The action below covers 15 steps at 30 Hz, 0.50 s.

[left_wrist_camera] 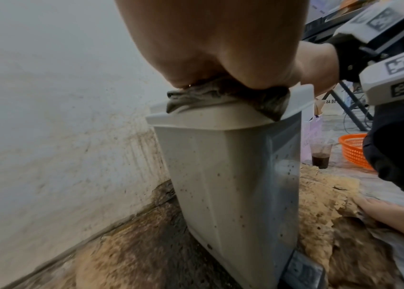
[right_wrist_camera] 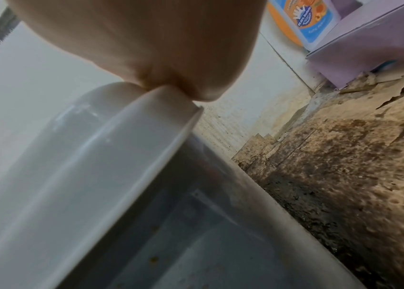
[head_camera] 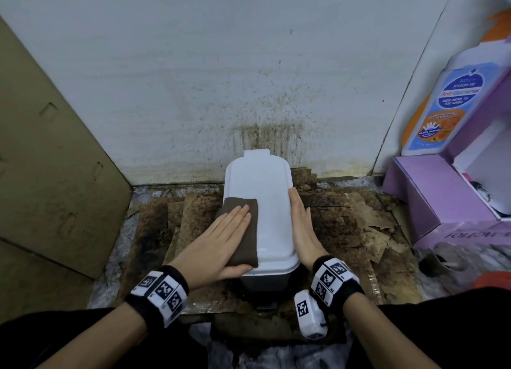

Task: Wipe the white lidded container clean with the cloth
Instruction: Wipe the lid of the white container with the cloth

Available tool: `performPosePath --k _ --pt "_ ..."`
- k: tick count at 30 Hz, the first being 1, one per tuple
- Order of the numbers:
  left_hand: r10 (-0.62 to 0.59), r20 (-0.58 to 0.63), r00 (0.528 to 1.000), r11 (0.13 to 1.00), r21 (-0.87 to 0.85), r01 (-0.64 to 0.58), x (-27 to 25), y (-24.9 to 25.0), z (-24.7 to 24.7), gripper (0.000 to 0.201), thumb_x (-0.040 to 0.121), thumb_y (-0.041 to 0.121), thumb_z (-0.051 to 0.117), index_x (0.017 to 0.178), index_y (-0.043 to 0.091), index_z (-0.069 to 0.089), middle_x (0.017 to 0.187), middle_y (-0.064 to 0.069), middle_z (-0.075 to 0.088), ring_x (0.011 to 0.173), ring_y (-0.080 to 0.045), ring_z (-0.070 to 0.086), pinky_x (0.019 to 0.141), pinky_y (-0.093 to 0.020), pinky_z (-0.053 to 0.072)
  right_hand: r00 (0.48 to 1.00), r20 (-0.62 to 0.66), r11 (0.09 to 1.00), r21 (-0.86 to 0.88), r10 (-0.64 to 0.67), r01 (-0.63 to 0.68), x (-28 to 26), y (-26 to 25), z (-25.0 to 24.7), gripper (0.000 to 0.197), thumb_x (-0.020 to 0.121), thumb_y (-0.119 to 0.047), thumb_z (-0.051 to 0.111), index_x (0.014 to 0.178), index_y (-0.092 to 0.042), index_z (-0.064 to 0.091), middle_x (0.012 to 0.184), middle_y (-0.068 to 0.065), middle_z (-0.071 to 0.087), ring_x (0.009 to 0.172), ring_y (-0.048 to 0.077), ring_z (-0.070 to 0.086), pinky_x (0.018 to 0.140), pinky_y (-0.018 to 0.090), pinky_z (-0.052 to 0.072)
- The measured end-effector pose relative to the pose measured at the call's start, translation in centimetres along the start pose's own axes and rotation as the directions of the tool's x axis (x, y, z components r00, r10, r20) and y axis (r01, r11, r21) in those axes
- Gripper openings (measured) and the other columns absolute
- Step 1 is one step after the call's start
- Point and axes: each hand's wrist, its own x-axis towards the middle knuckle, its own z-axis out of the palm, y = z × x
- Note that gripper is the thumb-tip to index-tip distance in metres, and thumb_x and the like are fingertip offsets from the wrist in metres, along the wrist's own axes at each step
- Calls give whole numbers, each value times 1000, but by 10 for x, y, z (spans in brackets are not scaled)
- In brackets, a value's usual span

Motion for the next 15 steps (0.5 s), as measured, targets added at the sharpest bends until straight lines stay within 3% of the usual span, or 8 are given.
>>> performPosePath --k 4,7,15 --pt "-7 16 1000 996 -85 9 -11 -7 2 95 97 70 32 158 6 -2 167 -9 -9 154 -19 -10 124 -34 0 1000 -2 999 35 22 -22 -1 3 -3 56 105 -54 4 159 -41 2 147 -36 -5 118 -22 -25 110 24 -16" --pt "-10 1 1000 992 -124 10 -10 -1 4 92 99 68 33 158 8 -3 167 -7 -11 154 -19 -13 124 -34 -3 1000 -7 999 35 25 -25 -2 3 -3 55 105 -54 5 159 -40 2 147 -36 -4 123 -19 -22 111 24 -15" --pt "53 -61 997 998 25 -51 -15 21 10 82 103 59 31 157 0 13 166 -15 8 155 -28 3 123 -44 13 1000 -26 1000 28 10 -9 -2 5 -2 57 104 -54 5 160 -39 3 159 -29 -1 132 -14 -17 117 26 -14"
